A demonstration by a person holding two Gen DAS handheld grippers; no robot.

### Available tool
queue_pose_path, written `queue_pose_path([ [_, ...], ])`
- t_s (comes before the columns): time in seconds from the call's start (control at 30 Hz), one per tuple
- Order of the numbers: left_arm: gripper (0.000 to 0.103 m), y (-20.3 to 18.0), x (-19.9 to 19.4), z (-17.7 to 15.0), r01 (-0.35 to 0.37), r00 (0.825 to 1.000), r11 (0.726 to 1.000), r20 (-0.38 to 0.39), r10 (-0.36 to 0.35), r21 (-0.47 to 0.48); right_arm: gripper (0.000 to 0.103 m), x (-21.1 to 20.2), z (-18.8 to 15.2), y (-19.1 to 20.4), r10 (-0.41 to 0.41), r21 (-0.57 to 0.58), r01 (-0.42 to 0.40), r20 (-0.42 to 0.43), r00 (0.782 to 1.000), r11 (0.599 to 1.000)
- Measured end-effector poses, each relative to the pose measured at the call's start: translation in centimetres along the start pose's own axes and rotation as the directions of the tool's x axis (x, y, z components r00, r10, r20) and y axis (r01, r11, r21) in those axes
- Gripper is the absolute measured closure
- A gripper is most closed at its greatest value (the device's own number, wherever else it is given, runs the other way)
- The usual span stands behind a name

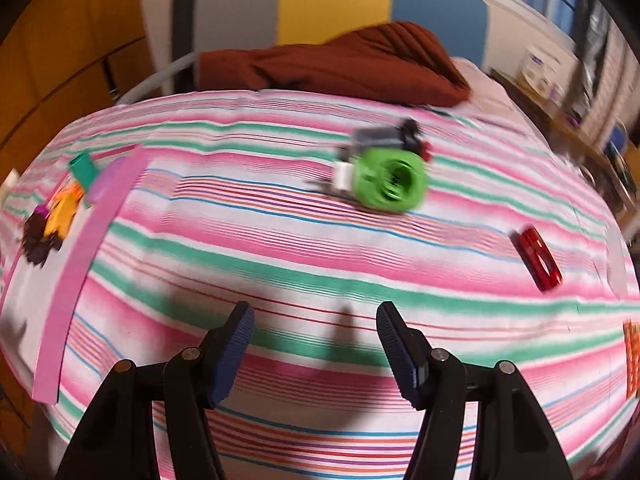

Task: Organize rigid objects
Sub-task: 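Withdraw the right gripper from the tray back toward the pile, then close the right gripper on the red cylindrical bottle and lift it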

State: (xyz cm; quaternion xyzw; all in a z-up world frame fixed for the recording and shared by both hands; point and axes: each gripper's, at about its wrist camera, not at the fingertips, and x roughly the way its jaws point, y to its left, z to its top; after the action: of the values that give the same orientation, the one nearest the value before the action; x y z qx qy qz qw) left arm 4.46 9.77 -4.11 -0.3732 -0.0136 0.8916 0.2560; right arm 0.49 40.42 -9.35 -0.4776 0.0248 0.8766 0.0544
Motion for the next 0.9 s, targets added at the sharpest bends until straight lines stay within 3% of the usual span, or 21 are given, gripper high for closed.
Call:
queue_pose_path([
  [0.43,0.0,-5.0,0.9,0.2,0.073,0.997,0.987,-0.039,-0.068,0.144,0.039,0.2,1.0,-7.4,-0.106,0.106,0.11,-0.041,0.994,0.988],
  [0.6,0.0,-5.5,1.5,0.2,0.07,0.996,0.985,-0.057,-0.062,0.16,0.039,0.7,2.8,-12.3,-0.235,0.181,0.237,-0.034,0.971,0.954],
  [0.73,0.0,-6.0,1.7,0.1,0.063,0.997,0.982,-0.065,-0.052,0.18,0.039,1.4,4.2,-15.9,-0.355,0.212,0.349,-0.014,0.935,0.913],
  [0.9,0.0,-6.4,1.9,-0.1,0.058,0.996,0.978,-0.071,-0.044,0.2,0.039,2.6,4.8,-19.0,-0.37,0.239,0.357,0.01,0.929,0.903],
])
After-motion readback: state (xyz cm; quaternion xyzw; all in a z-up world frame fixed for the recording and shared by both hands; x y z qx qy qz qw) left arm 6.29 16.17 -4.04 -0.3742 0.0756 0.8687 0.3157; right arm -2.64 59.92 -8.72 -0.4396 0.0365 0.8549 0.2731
